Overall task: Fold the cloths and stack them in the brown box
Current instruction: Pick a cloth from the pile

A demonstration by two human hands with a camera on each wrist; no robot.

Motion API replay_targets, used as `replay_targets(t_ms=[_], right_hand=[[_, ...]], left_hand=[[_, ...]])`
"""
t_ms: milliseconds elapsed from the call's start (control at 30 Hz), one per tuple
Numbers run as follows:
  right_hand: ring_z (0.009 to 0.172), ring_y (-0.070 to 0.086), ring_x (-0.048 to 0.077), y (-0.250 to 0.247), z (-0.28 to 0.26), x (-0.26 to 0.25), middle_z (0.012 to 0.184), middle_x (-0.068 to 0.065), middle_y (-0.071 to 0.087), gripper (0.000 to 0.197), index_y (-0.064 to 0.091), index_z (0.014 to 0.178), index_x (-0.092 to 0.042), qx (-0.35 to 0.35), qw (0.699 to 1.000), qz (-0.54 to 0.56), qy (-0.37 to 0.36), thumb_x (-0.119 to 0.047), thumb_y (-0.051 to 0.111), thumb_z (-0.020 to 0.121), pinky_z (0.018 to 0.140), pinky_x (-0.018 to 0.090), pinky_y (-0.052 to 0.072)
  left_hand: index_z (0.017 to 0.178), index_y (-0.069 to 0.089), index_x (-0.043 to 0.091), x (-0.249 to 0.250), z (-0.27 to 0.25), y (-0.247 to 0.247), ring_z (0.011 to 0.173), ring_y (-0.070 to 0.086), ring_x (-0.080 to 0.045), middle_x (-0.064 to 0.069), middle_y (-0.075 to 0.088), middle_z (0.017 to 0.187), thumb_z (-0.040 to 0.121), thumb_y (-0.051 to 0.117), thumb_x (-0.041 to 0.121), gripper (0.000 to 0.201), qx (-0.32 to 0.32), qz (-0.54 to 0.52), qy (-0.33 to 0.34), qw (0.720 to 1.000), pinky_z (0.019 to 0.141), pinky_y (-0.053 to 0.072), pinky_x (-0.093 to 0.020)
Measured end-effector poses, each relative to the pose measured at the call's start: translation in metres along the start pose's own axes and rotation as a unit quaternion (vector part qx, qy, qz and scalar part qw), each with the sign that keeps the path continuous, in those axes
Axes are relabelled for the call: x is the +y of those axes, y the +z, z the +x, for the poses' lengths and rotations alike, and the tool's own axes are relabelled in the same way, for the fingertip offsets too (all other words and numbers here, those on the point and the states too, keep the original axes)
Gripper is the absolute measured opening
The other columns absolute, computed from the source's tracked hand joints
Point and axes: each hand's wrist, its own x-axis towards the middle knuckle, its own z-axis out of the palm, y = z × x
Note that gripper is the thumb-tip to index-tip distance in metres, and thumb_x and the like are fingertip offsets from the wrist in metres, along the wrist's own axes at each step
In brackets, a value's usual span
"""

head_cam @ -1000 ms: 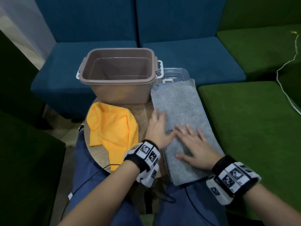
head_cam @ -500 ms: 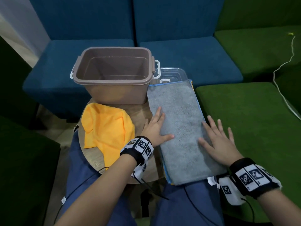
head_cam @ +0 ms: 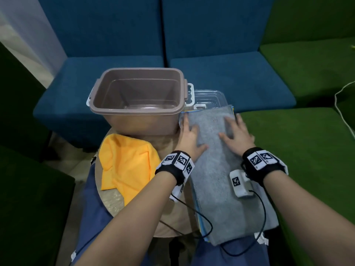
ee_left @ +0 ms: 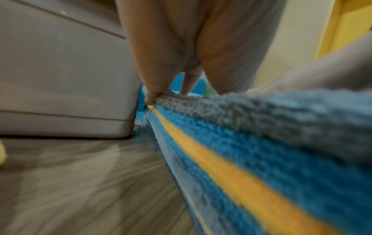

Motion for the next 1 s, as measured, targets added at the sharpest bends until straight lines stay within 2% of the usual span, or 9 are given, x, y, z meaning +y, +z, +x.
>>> replay_targets(t_ms=[100,233,333,400,467,533,600,700,1000], right_hand=[[0.127,0.041,0.036,-0.004,0.008,0.002,0.137,0.016,0.043,0.062,0.042,0.142,-0.029,0.074,0.997,0.019,0.006,-0.033,0.070,0.087,0.106,0.049,0.029],[0.113,0.054,0.030,-0.004,0.010,0.000,0.117,0.013,0.057,0.042,0.057,0.122,-0.016,0.152,0.982,0.084,-0.071,-0.007,0.071,0.083,0.097,0.031,0.037],[0.113,0.053,0.026,-0.004,0.013,0.000,0.118,0.011,0.057,0.039,0.057,0.121,-0.015,0.190,0.974,0.094,-0.075,-0.004,0.069,0.085,0.095,0.028,0.036],[0.123,0.047,0.030,-0.001,0.014,-0.001,0.129,0.013,0.050,0.044,0.053,0.129,-0.016,0.157,0.986,0.040,-0.037,-0.008,0.065,0.088,0.102,0.040,0.036],[0.135,0.035,0.032,0.002,0.012,-0.009,0.146,0.012,0.037,0.052,0.045,0.139,-0.017,0.149,0.986,-0.061,-0.038,-0.015,0.061,0.090,0.107,0.050,0.029],[0.147,0.019,0.026,0.006,0.011,-0.023,0.159,0.005,0.022,0.058,0.034,0.148,-0.019,0.137,0.973,-0.130,-0.134,-0.024,0.055,0.094,0.114,0.051,0.019],[0.151,0.005,0.021,0.015,0.012,-0.029,0.163,-0.004,0.009,0.060,0.021,0.154,-0.028,0.040,0.964,-0.166,-0.203,-0.033,0.044,0.099,0.117,0.050,0.007],[0.150,-0.008,0.020,0.022,0.023,-0.017,0.163,-0.012,-0.006,0.057,0.004,0.153,-0.045,-0.085,0.963,-0.194,-0.169,-0.050,0.029,0.101,0.117,0.053,-0.005],[0.150,-0.013,0.018,0.010,0.039,-0.007,0.163,-0.011,-0.012,0.059,-0.001,0.153,-0.043,-0.088,0.976,-0.185,-0.071,-0.056,0.023,0.101,0.113,0.062,-0.008]], left_hand=[[0.129,0.050,-0.003,0.001,0.004,-0.007,0.147,0.018,-0.025,-0.015,0.006,0.160,0.087,0.058,-0.002,0.043,0.077,-0.038,0.014,0.996,0.107,0.009,-0.010],[0.128,0.056,-0.004,0.005,0.011,-0.009,0.130,0.048,-0.027,-0.014,0.042,0.147,0.084,0.056,-0.012,0.045,0.138,-0.046,0.053,0.988,0.102,0.027,-0.013],[0.132,0.052,-0.004,0.004,0.020,-0.013,0.132,0.043,-0.025,-0.014,0.038,0.150,0.087,0.051,-0.013,0.046,0.127,-0.015,0.045,0.991,0.105,0.027,-0.016],[0.134,0.046,-0.007,0.002,0.023,-0.014,0.137,0.036,-0.031,-0.019,0.029,0.153,0.089,0.045,-0.013,0.046,0.063,0.069,0.020,0.995,0.112,0.028,-0.030],[0.144,0.031,-0.006,0.005,0.023,-0.013,0.145,0.019,-0.033,-0.021,0.014,0.157,0.092,0.040,-0.007,0.053,0.015,0.164,0.008,0.986,0.119,0.016,-0.038],[0.151,0.016,-0.001,0.014,0.017,-0.008,0.149,0.001,-0.029,-0.016,0.000,0.161,0.094,0.038,0.003,0.060,0.019,0.212,0.037,0.976,0.121,0.001,-0.044],[0.152,0.011,0.001,0.016,0.008,0.004,0.149,-0.004,-0.026,-0.014,-0.002,0.162,0.098,0.038,0.017,0.062,-0.001,0.219,0.068,0.973,0.120,-0.003,-0.044],[0.152,-0.003,0.001,-0.002,-0.006,0.021,0.149,-0.011,-0.025,-0.014,-0.010,0.161,0.098,0.041,0.043,0.081,-0.091,0.204,0.058,0.973,0.118,-0.009,-0.041],[0.149,-0.017,0.000,-0.019,-0.043,0.023,0.143,-0.030,-0.026,-0.015,-0.028,0.156,0.063,0.040,0.093,0.139,-0.157,0.274,0.125,0.941,0.117,-0.015,-0.051]])
